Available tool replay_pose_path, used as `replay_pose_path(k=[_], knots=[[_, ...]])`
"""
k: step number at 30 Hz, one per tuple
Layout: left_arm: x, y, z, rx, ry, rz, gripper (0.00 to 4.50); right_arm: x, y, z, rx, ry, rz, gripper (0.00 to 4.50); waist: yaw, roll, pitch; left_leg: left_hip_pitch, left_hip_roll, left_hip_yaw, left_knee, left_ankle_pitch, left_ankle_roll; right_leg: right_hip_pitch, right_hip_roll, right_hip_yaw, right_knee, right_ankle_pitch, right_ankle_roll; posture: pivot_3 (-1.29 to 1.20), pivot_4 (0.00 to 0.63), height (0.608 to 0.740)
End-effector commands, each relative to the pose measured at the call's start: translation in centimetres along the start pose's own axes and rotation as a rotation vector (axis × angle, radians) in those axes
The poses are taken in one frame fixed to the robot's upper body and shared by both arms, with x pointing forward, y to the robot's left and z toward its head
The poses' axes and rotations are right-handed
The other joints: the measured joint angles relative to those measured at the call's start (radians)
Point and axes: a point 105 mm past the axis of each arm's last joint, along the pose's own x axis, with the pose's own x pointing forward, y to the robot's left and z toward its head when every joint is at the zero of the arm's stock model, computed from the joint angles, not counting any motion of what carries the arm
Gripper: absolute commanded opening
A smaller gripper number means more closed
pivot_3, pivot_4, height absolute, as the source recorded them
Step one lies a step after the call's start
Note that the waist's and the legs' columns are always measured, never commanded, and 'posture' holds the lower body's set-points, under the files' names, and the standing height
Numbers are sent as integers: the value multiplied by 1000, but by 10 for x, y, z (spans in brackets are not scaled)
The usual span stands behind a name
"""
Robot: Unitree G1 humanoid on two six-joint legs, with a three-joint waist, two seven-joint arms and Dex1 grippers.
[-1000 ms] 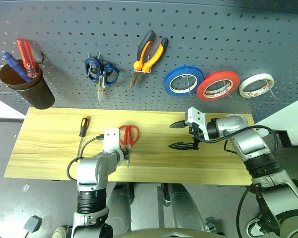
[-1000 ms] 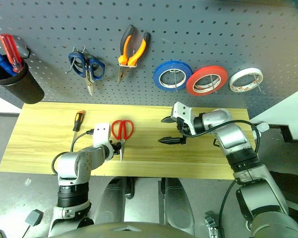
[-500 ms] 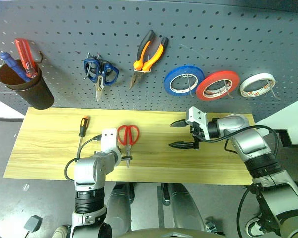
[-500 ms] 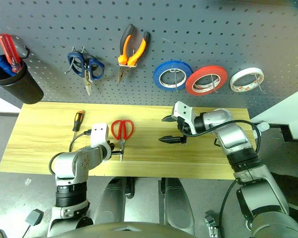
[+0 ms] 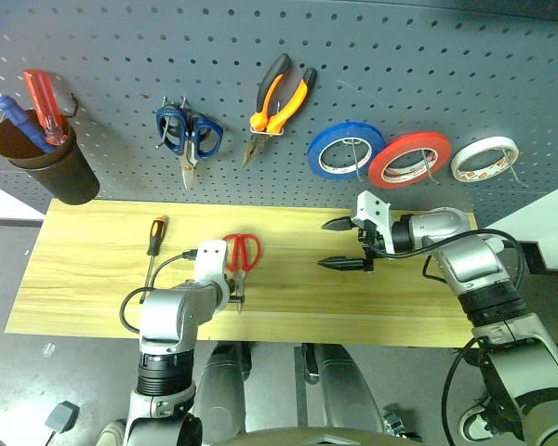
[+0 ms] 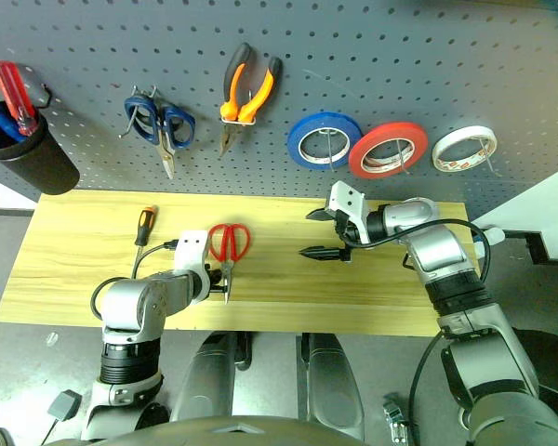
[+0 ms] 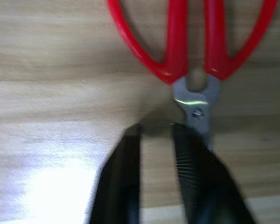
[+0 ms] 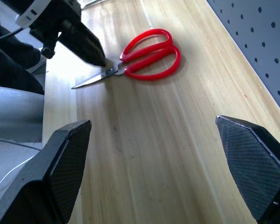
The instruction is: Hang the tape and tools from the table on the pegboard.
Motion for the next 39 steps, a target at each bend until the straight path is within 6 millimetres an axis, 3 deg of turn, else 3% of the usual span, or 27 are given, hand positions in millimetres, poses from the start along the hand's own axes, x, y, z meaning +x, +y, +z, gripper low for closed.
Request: replay_pose_path(k=[1,7,16,33,36,39], knots=[[-8,-3,12,-8,-49,4,2536,-5,-6,9,-36,-30,-25,4500,0,0,0,0,0,0,0,0,0,0,1,0,0,0,1,-41,328,723],[-14,-17,21,-22,-64,-40,4473,-5,-8,10,-44,-33,-32,4500,-2,0,0,-1,-1,1,3,0,0,0,3,-1,0,2,4,-43,325,723],[3,-23,-10,-31,71,-9,4473,-5,-9,8,-48,-22,-42,4500,-4,0,0,-1,-2,1,3,0,0,0,4,-1,0,4,8,-52,331,723],[17,-13,-19,-87,106,76,4473,-8,-10,4,-44,-15,-63,4500,-6,0,0,6,-1,1,4,0,0,7,3,1,1,2,5,-73,340,723],[17,-13,-23,-102,114,80,3935,-9,-11,4,-45,-13,-71,4500,-7,0,0,7,-1,2,4,0,0,8,3,1,1,2,5,-78,333,723],[17,-12,-27,-105,126,81,2970,-10,-12,3,-46,-13,-75,4500,-7,0,0,7,-1,2,3,0,0,7,3,1,1,2,5,-80,332,723]])
